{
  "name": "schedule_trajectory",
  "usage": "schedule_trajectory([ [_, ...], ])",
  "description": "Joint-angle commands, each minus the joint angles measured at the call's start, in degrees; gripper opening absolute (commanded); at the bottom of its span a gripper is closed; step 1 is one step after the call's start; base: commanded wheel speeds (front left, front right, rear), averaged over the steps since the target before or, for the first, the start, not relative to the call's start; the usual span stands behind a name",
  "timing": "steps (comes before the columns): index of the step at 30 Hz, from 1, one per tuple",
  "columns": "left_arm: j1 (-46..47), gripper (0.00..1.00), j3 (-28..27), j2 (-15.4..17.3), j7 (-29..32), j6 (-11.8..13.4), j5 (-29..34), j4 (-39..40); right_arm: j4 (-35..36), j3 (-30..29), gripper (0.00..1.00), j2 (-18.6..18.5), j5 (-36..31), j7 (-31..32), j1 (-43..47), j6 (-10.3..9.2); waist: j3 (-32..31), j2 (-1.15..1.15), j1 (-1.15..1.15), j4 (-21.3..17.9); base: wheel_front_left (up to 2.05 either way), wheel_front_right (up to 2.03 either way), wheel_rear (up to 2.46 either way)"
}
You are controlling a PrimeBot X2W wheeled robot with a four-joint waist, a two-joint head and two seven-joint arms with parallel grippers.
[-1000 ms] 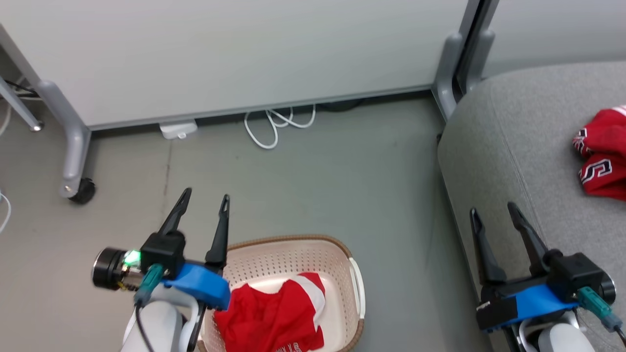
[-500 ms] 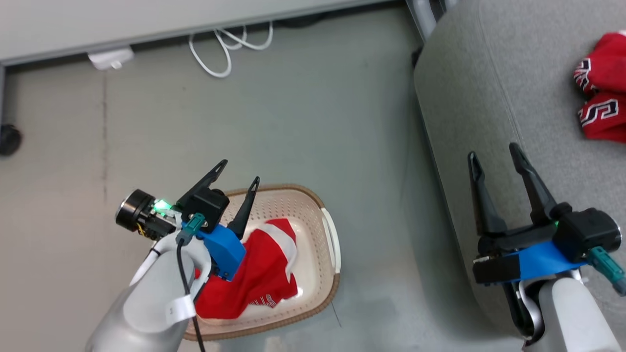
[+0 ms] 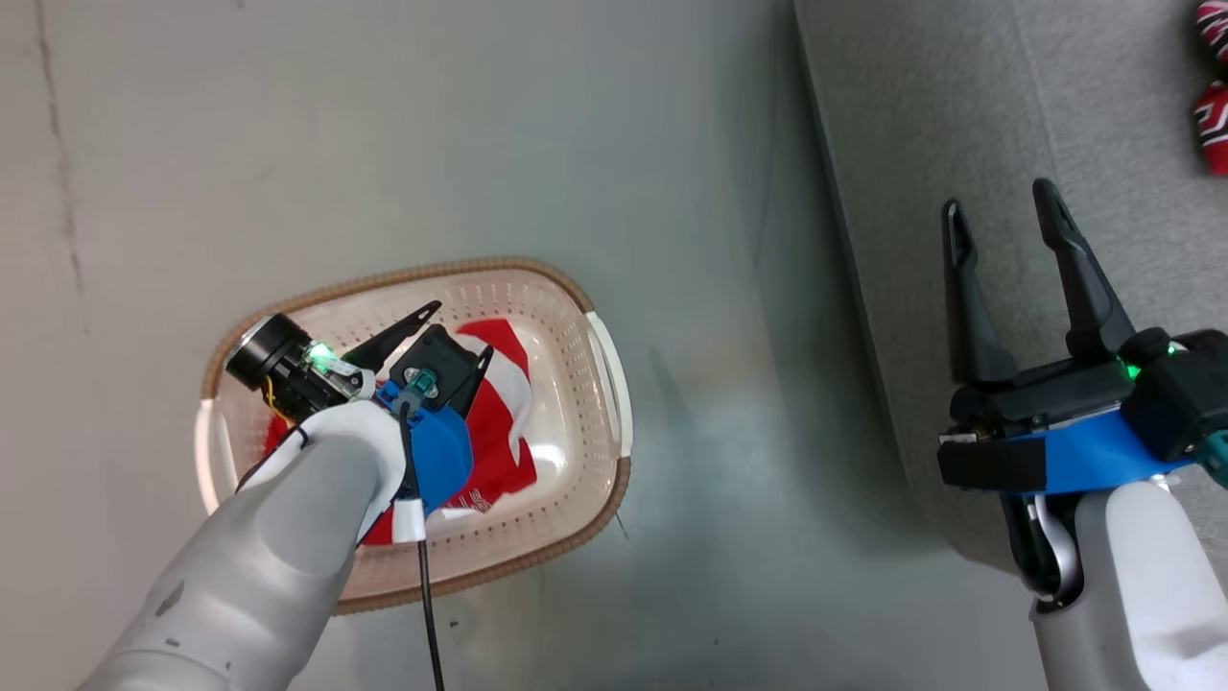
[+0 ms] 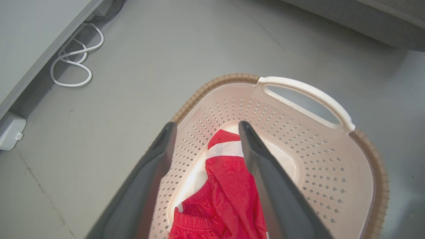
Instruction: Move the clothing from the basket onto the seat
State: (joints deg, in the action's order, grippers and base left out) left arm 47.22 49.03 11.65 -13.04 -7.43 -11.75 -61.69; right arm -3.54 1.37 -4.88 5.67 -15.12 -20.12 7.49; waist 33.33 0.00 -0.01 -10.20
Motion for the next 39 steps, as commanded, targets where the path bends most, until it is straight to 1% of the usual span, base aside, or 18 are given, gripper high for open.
schedule_trajectory([
  [1,1.9,1.0,1.69,-0.05,0.39,-0.02,-0.77,-0.89,0.65,-0.12,1.0,0.27,-0.2,-0.05,-1.41,0.01,3.6,0.0,0.01,-0.65,0.0,0.0,0.0],
  [5,4.35,1.0,6.89,-0.16,1.25,-0.02,-3.22,-2.94,1.55,0.16,1.0,0.44,-0.45,-0.05,-2.65,0.01,7.07,0.0,0.01,-0.91,0.0,0.0,0.0],
  [10,6.78,1.0,12.45,0.24,4.54,-0.02,-6.02,-5.65,2.82,0.35,1.0,0.5,-0.65,-0.05,-3.68,0.01,11.01,0.0,0.01,-1.43,0.0,0.0,0.0],
  [14,8.32,1.0,15.62,0.56,7.76,-0.02,-8.33,-7.24,4.06,0.23,1.0,0.49,-1.0,-0.05,-4.23,0.01,13.88,0.0,0.01,-1.9,0.0,0.0,0.0],
  [18,9.99,1.0,17.66,1.43,11.42,-0.02,-10.44,-8.68,5.27,-0.08,1.0,0.41,-1.21,-0.05,-4.84,0.01,16.72,0.0,0.01,-2.22,0.0,0.0,0.0],
  [22,12.25,1.0,19.25,2.35,14.2,-0.02,-11.66,-9.63,6.77,-0.25,1.0,0.56,-1.46,-0.05,-4.72,0.01,19.84,0.0,0.01,-2.48,0.0,0.0,0.0],
  [29,15.0,1.0,19.84,3.54,18.29,-0.02,-13.26,-11.2,8.89,-0.32,1.0,0.75,-1.76,-0.05,-5.02,0.01,24.27,0.0,0.01,-2.62,0.0,0.0,0.0],
  [39,14.84,1.0,19.4,3.3,19.9,0.18,-14.86,-11.96,10.29,-0.59,1.0,1.02,-2.13,-0.05,-4.88,0.01,26.66,0.0,0.01,-2.12,0.0,0.0,0.0],
])
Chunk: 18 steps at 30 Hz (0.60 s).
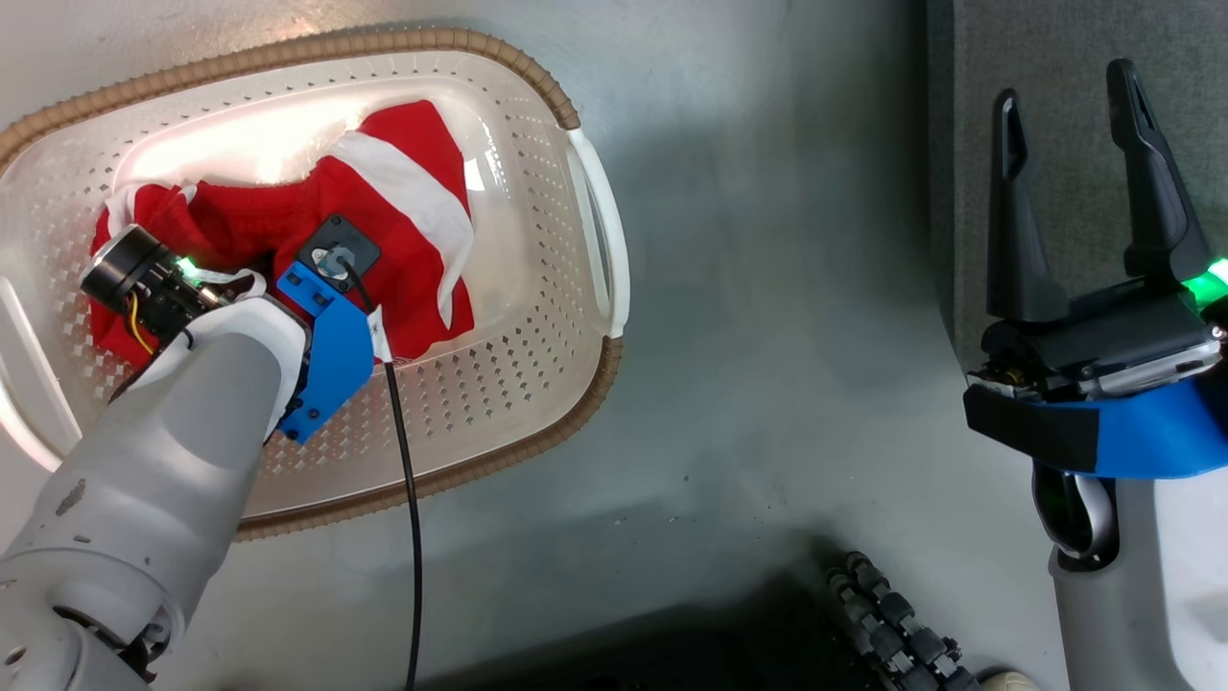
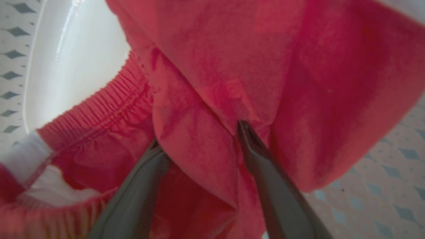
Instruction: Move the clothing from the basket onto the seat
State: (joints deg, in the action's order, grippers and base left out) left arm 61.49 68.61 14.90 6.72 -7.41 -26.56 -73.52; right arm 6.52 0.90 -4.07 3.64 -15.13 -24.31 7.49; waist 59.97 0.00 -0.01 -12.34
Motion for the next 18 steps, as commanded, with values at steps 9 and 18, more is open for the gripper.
schedule_trajectory([
  [9,0.37,0.0,0.83,-1.36,-0.24,0.42,0.11,-0.3,1.03,-0.44,1.0,-0.21,-0.55,-0.03,-0.99,0.01,0.67,0.0,0.01,0.24,0.0,0.0,0.0],
  [18,0.55,0.0,1.53,-2.09,-1.42,0.18,-0.22,-0.38,0.78,-0.74,1.0,-0.24,-0.72,-0.03,-1.17,0.01,-1.07,0.0,0.01,0.54,0.0,0.0,0.0],
])
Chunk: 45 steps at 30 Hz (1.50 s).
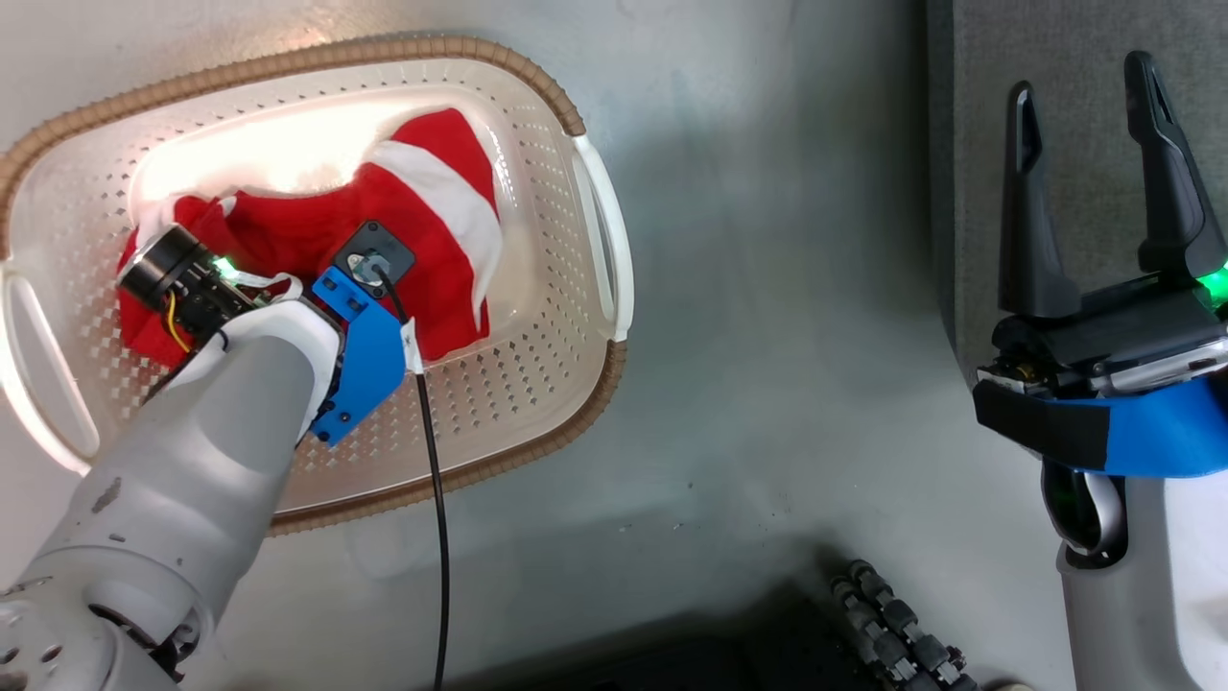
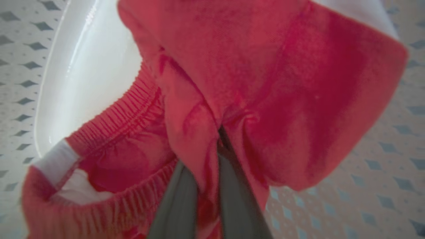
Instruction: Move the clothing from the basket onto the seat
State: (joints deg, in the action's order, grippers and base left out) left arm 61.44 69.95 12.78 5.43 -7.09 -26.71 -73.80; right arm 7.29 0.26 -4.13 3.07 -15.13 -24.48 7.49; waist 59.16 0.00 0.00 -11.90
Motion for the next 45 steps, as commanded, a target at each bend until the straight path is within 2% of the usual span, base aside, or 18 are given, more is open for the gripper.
schedule_trajectory([
  [1,0.71,0.0,0.26,-0.17,-0.52,-0.13,0.01,-0.1,-0.06,-0.12,1.0,-0.19,-0.19,-0.03,-0.95,0.01,-0.63,0.0,0.0,0.23,0.0,0.0,0.0],
  [8,0.86,0.0,-0.28,-3.19,-6.05,-0.01,-1.03,0.19,-0.76,-0.3,1.0,-0.49,0.08,-0.03,-1.15,0.01,-4.5,0.0,0.0,1.53,0.0,0.0,0.0],
  [17,-1.31,0.0,-1.54,-7.4,-14.61,-0.23,-3.33,1.15,-2.98,-0.72,1.0,-1.25,0.17,-0.03,0.19,0.01,-12.73,0.0,0.0,3.92,0.0,0.0,0.0],
  [24,-2.59,0.0,-3.14,-8.67,-19.7,-0.32,-5.41,2.9,-5.13,-0.54,1.0,-1.84,0.39,-0.03,1.95,0.01,-20.56,0.0,0.0,5.59,0.0,0.0,0.0],
  [29,-3.49,0.0,-5.55,-8.84,-20.69,1.02,-6.49,6.84,-6.83,-0.7,1.0,-2.31,0.65,-0.03,3.91,0.01,-26.4,0.0,0.0,6.71,0.0,0.0,0.0],
  [37,-8.52,0.0,-12.92,-6.02,-20.69,5.0,-4.68,22.28,-9.57,-0.84,1.0,-2.45,0.91,-0.03,7.97,0.01,-35.39,0.0,0.0,8.27,0.0,0.0,0.0],
  [45,-15.41,0.0,-17.97,-3.91,-20.69,6.58,-1.73,32.15,-11.9,-0.65,1.0,-2.39,1.21,-0.03,12.95,0.01,-43.7,0.0,0.0,9.27,0.0,0.0,0.0],
])
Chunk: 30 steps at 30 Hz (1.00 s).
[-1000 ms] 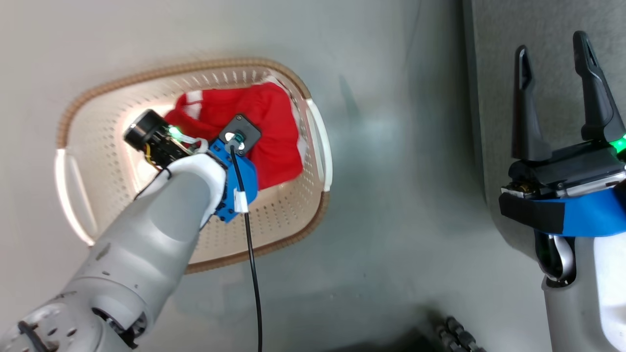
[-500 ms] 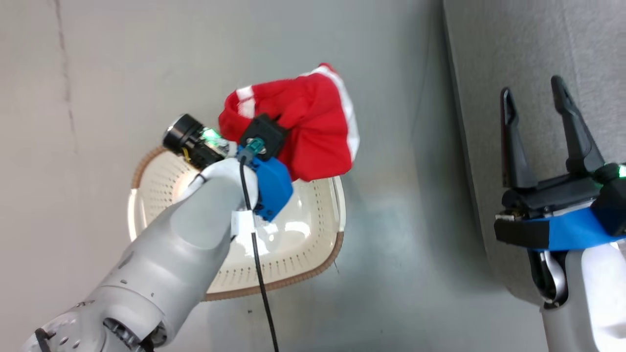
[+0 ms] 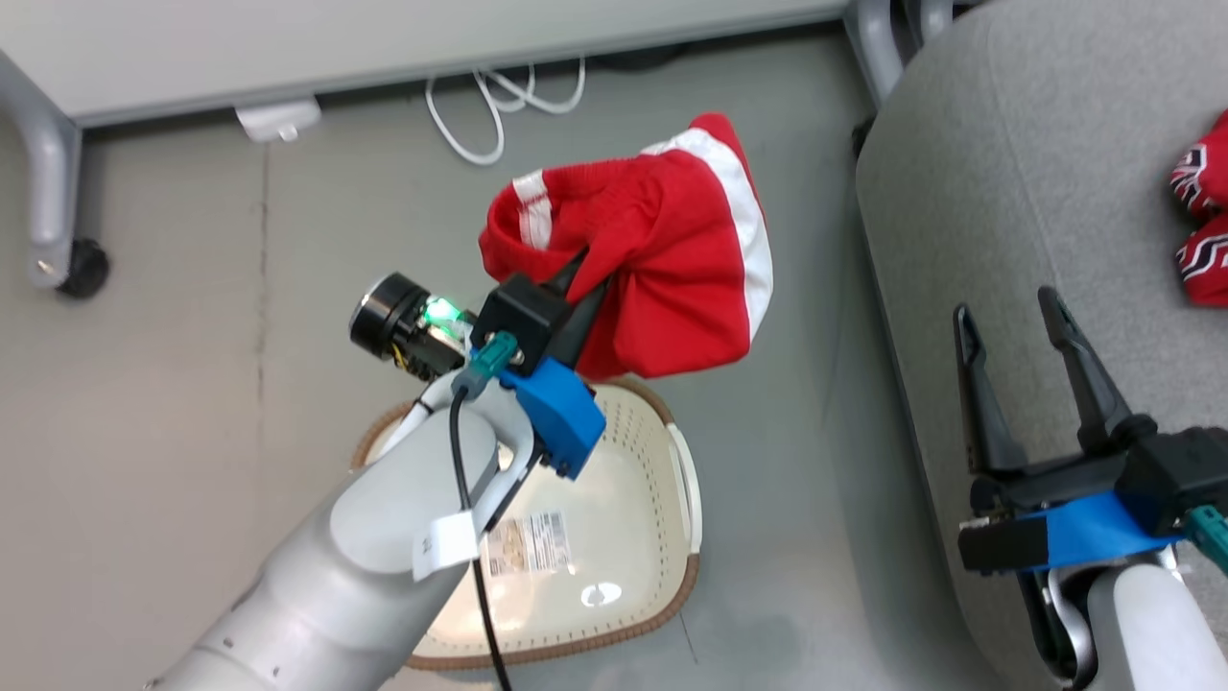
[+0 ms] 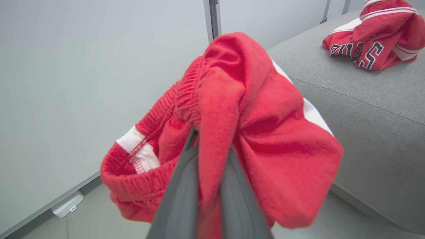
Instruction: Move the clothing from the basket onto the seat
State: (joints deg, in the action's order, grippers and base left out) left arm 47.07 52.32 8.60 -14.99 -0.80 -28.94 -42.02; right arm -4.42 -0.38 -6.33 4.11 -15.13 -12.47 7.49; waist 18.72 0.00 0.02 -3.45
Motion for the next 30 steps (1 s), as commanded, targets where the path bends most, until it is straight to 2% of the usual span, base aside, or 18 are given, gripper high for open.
schedule_trajectory([
  [1,-1.75,0.0,-0.83,0.47,-0.28,0.47,0.8,1.39,-0.46,-0.05,1.0,-0.15,0.24,-0.03,1.63,0.01,-4.2,0.0,-0.02,0.94,0.0,0.0,0.0],
  [13,-10.35,0.0,-3.77,2.58,-0.28,1.49,2.27,8.01,-2.32,0.57,1.0,0.42,0.99,-0.03,7.64,0.01,-11.78,0.0,-0.02,1.72,0.0,0.0,0.0],
  [24,-11.73,0.0,-4.44,3.13,-0.29,1.72,2.97,9.33,-2.91,2.0,1.0,0.52,2.27,-0.03,7.43,0.01,-12.53,0.0,-0.02,1.62,0.0,0.0,0.0],
  [30,-10.38,0.0,-4.29,2.5,-0.29,1.32,3.51,9.65,-4.74,6.0,1.0,0.9,5.29,-0.03,6.51,0.01,-12.13,0.0,-0.02,2.23,0.0,0.0,0.0],
])
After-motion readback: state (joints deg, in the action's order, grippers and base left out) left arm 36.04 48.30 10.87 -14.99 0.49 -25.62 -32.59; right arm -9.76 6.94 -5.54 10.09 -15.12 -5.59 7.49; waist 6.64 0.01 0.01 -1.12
